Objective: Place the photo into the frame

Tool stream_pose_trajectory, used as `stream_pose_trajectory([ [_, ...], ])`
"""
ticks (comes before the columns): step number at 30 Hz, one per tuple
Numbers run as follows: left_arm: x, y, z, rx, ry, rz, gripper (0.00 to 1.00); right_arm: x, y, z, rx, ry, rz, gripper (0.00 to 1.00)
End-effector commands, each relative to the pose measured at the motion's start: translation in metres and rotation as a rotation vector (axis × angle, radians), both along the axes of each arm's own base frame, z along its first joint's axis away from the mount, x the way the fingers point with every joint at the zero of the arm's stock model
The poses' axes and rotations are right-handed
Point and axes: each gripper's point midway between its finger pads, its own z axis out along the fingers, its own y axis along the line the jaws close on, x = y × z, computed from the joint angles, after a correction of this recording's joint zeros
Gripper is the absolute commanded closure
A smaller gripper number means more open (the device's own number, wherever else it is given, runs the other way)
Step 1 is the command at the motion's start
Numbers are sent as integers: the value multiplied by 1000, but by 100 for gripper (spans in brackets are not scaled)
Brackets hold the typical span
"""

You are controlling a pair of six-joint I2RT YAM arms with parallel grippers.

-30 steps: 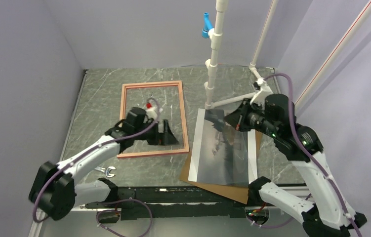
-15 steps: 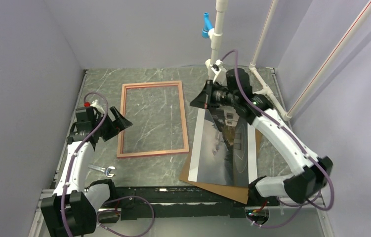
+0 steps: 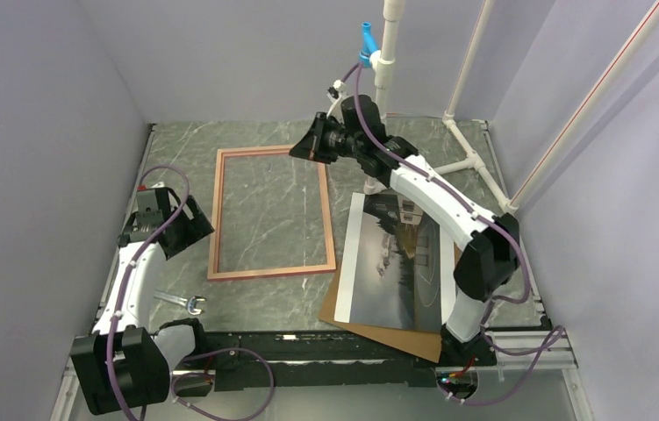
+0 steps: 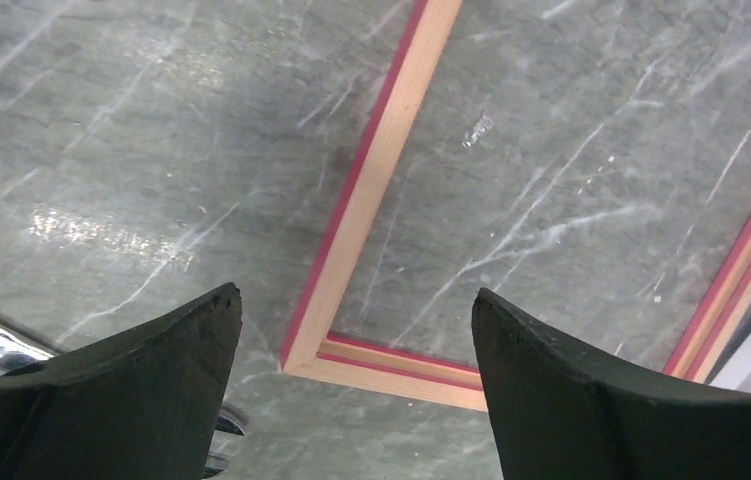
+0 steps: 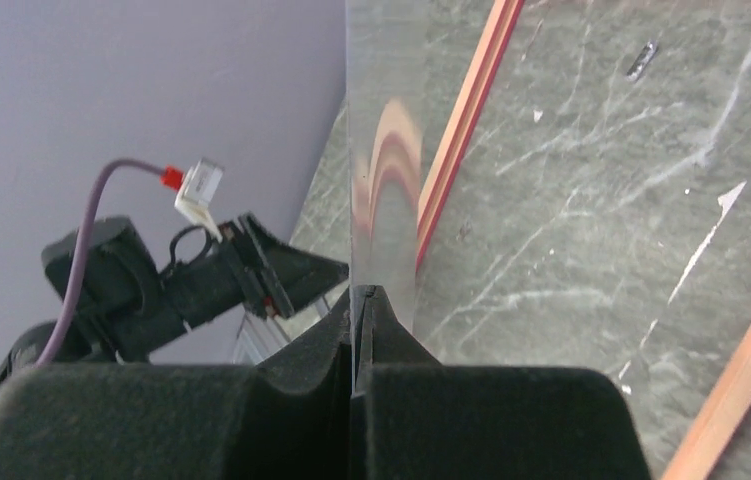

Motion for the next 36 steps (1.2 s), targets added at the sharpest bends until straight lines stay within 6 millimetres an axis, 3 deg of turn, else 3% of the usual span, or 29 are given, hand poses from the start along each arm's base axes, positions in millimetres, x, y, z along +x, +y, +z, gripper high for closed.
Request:
stream_pose_trajectory([
  [1,4,15,0,52,-15,69,13,37,9,37,77,-88,-141,100],
  [7,7,15,-17,32,-22,96,18,62,28,23,118,-56,-198,100],
  [13,6,22,-29,67,4,106,24,73,38,10,118,-69,-254,100],
  [20,6,20,-39,58,19,98,26,82,38,-13,99,-4,-370,100],
  [23,5,22,-42,67,22,111,31,84,39,-21,134,16,-391,100],
  [36,12,18,-60,41,31,79,40,89,52,-26,174,21,-348,100],
])
